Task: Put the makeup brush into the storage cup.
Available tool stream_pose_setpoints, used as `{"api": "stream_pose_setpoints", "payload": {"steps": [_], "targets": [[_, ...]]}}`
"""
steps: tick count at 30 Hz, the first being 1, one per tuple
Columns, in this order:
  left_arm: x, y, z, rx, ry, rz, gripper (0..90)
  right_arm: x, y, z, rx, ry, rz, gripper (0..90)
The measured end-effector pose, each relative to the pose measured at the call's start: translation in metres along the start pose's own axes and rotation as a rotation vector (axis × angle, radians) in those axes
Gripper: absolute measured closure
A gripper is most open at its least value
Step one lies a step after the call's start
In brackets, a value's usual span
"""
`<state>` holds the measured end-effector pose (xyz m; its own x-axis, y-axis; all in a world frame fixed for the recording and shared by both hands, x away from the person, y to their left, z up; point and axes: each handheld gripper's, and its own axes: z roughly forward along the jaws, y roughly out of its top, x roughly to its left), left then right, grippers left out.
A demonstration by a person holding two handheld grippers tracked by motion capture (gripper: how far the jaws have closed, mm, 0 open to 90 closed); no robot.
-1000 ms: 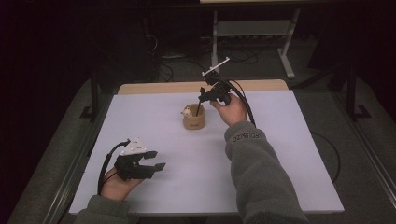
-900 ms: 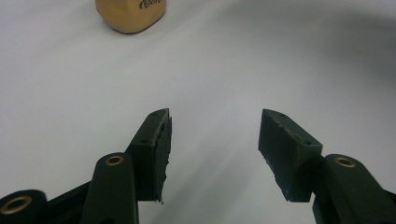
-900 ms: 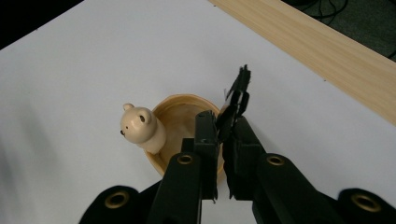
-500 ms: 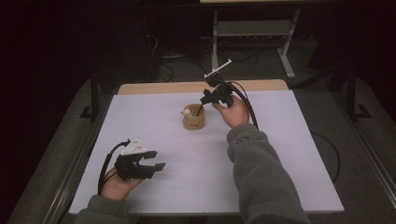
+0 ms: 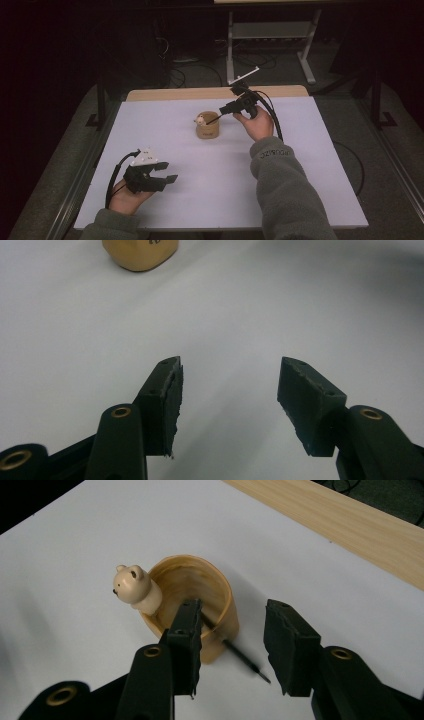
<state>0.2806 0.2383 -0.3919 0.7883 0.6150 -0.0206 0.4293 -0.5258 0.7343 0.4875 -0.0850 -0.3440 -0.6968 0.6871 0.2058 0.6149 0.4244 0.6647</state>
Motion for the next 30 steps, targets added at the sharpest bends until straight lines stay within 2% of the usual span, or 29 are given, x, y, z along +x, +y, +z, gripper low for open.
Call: {"api": "stream_pose_setpoints", "payload": {"steps": [4,6,12,14,17,20,30], "targets": [[0.000,0.000,0.000,0.001,0.001,-0.006,42.7,-0.004,-0.005,-0.003,-0.012,0.006,-0.003,53.3],[0.000,0.000,0.001,0.003,0.000,-0.010,42.6,-0.003,-0.007,-0.005,-0.018,0.018,0.024,51.1],[0.000,0.000,0.000,0.008,0.000,-0.008,42.3,-0.002,-0.013,-0.013,-0.045,0.038,0.008,45.6],[0.000,0.000,0.000,0.003,0.001,-0.012,42.1,0.001,-0.013,-0.017,-0.048,0.052,0.028,44.7],[0.001,-0.001,0.000,0.002,0.003,-0.009,41.6,0.002,-0.017,-0.023,-0.053,0.036,-0.001,43.8],[0.000,0.000,0.000,0.006,0.004,-0.010,41.3,0.004,-0.020,-0.030,-0.061,0.039,0.013,42.4],[0.000,0.000,-0.001,-0.007,0.008,-0.016,40.2,0.005,-0.037,-0.047,-0.091,0.033,-0.012,40.1]]}}
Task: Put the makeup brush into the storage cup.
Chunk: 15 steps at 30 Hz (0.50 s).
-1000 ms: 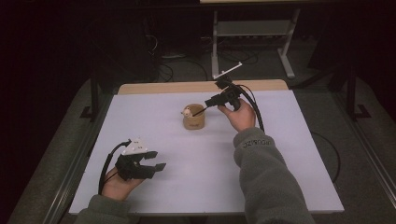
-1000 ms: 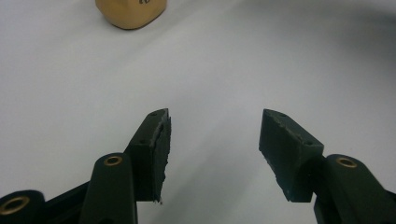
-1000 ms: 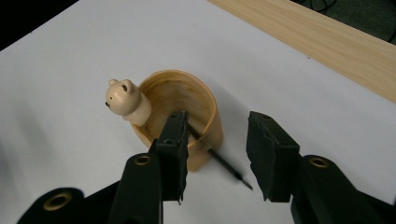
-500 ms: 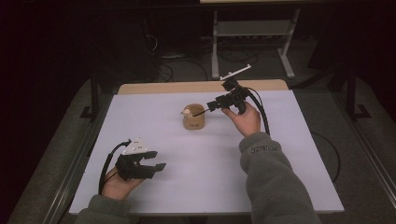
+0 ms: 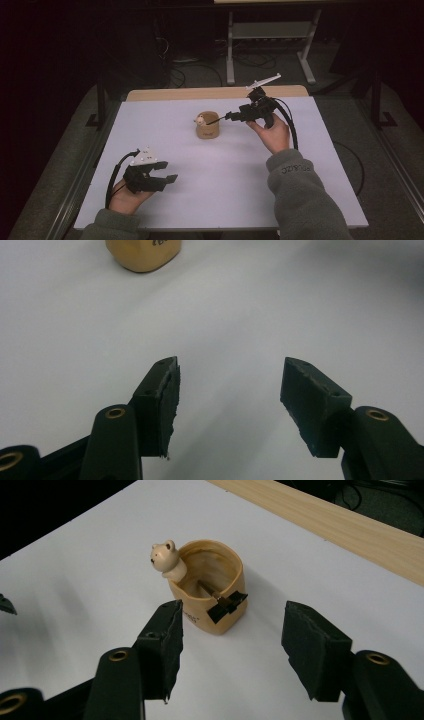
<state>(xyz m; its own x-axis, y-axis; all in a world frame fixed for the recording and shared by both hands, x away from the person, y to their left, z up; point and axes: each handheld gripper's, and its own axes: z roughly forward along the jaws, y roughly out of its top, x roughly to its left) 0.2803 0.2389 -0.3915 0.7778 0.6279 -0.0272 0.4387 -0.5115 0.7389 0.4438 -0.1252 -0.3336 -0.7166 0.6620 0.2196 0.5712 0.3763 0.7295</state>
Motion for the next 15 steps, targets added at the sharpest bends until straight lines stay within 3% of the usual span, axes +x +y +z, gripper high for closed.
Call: {"api": "stream_pose_setpoints", "payload": {"steps": [3,6,15], "targets": [[0.000,-0.001,0.000,0.002,0.001,-0.010,39.7,-0.001,-0.005,-0.004,0.000,-0.007,-0.016,39.3],[0.000,-0.001,0.000,-0.012,0.003,-0.026,38.9,0.000,-0.011,-0.009,-0.007,-0.005,0.003,38.5],[0.002,-0.002,-0.001,-0.010,0.010,-0.023,37.6,0.001,-0.030,-0.021,-0.017,-0.005,-0.016,36.6]]}}
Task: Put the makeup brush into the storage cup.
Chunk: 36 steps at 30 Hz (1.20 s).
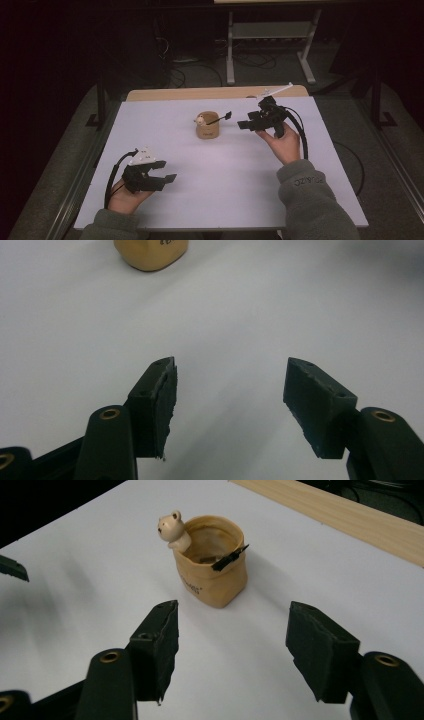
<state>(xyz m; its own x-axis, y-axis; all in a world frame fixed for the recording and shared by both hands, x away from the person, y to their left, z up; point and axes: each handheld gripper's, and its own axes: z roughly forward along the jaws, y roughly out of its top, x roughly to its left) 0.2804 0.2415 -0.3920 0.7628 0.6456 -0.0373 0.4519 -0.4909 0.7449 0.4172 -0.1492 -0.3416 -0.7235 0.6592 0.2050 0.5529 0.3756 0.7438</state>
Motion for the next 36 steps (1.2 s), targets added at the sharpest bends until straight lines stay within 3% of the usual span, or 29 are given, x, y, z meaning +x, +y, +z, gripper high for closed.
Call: {"api": "stream_pose_setpoints", "payload": {"steps": [10,13,36], "targets": [[0.001,0.000,-0.001,-0.007,0.006,-0.011,36.8,0.000,-0.016,-0.012,-0.015,-0.002,0.006,35.6],[0.002,0.000,-0.003,-0.009,0.008,0.002,36.4,0.000,-0.022,-0.016,-0.020,-0.004,0.016,35.2],[0.001,-0.001,-0.003,-0.018,0.018,-0.004,33.6,0.007,-0.077,-0.040,0.007,-0.012,0.016,31.6]]}}
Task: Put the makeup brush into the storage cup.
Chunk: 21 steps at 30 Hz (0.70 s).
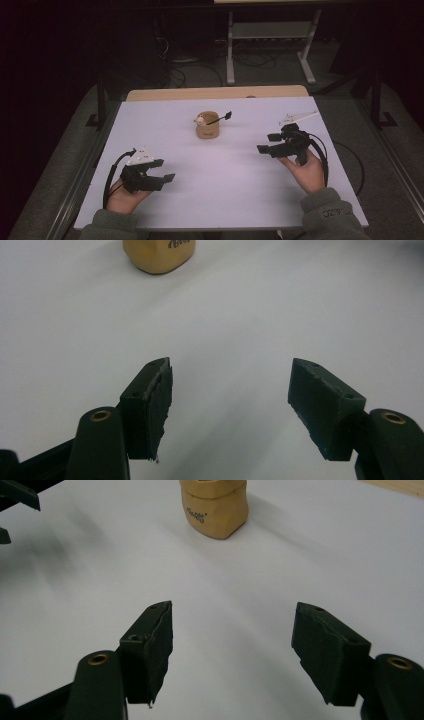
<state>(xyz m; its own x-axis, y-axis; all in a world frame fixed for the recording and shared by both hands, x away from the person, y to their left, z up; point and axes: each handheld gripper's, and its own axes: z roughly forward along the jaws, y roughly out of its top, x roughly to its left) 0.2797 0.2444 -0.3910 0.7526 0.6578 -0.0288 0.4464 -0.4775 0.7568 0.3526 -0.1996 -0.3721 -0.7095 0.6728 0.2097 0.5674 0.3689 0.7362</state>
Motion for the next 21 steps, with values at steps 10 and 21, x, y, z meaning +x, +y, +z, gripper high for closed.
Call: {"api": "stream_pose_setpoints", "payload": {"steps": [10,21], "targets": [[0.000,-0.001,0.000,-0.002,0.003,-0.009,32.7,0.006,-0.018,-0.006,0.010,-0.004,-0.005,30.4],[-0.002,-0.001,0.002,-0.001,-0.003,-0.001,31.2,0.007,-0.042,-0.014,0.000,-0.012,0.017,29.1]]}}
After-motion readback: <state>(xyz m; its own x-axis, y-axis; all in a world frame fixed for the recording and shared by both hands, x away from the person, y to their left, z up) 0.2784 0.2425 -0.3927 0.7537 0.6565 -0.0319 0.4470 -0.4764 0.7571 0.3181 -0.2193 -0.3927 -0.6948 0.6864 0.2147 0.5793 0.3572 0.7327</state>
